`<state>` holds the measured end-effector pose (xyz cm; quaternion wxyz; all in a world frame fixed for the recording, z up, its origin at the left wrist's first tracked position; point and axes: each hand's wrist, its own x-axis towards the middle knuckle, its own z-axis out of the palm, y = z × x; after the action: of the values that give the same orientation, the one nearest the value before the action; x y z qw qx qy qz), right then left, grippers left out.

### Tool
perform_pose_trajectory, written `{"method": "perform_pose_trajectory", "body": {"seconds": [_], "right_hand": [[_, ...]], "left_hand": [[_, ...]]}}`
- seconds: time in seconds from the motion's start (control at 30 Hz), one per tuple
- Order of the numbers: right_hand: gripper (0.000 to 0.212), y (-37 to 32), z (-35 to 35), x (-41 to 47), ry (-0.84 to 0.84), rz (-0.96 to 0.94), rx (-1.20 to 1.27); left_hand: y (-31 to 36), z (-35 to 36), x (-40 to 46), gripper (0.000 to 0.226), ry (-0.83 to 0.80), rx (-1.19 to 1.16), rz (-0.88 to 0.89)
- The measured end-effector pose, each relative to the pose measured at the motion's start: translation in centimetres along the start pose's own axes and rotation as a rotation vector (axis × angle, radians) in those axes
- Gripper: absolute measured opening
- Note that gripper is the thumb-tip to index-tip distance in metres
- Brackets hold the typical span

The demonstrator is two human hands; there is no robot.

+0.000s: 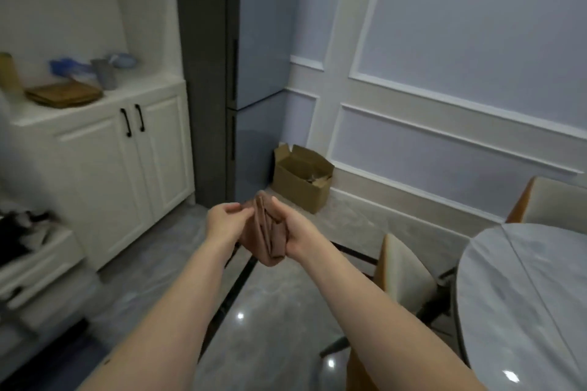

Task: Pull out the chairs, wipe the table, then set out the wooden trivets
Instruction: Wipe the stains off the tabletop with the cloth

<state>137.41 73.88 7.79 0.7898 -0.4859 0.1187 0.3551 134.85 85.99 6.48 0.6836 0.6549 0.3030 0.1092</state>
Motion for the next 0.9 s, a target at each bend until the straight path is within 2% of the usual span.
{"method": "perform_pose_trajectory", "body": {"seconds": [0.07, 0.17, 0.23, 0.33, 0.53, 0.63, 0.73, 0.83, 0.9], "right_hand": [[0.025, -0.4, 2.8, 2.4, -0.021, -0.019, -0.117], [0.039, -1.1, 6.2, 6.5, 0.001, -0.055, -0.216], [0.041, -1.9, 7.6, 8.8, 0.027, -0.056, -0.239], [0.035, -3.7, 9.1, 11.2, 0.057, -0.05, -0.274], [0.032, -8.4, 11.6, 18.8, 0.002, -0.111, -0.341], [0.029, -11.4, 12.7, 22.6, -0.078, -0.224, -0.522], [0.027, -15.5, 13.9, 26.5, -0.144, -0.356, -0.741], [0.024, -19.0, 15.2, 29.5, -0.179, -0.395, -0.843], [0.025, -21.2, 16.2, 31.9, -0.213, -0.382, -0.838]], "left_hand": [[0.8, -2.2, 2.3, 0.049, -0.022, -0.016, -0.005], [1.7, -4.8, 6.2, 0.044, -0.038, -0.023, -0.059], [2.1, -5.9, 9.0, 0.036, -0.011, -0.033, -0.129], [2.3, -7.0, 13.0, 0.039, 0.018, 0.004, -0.246], [4.5, -6.7, 20.8, 0.039, 0.015, -0.019, -0.251], [7.8, -5.2, 23.5, 0.044, -0.064, -0.169, -0.254], [11.4, -3.2, 26.4, 0.055, -0.138, -0.221, -0.254], [13.8, -1.6, 29.2, 0.04, -0.149, -0.256, -0.271], [14.6, -1.1, 32.5, 0.028, -0.074, -0.23, -0.268]]}}
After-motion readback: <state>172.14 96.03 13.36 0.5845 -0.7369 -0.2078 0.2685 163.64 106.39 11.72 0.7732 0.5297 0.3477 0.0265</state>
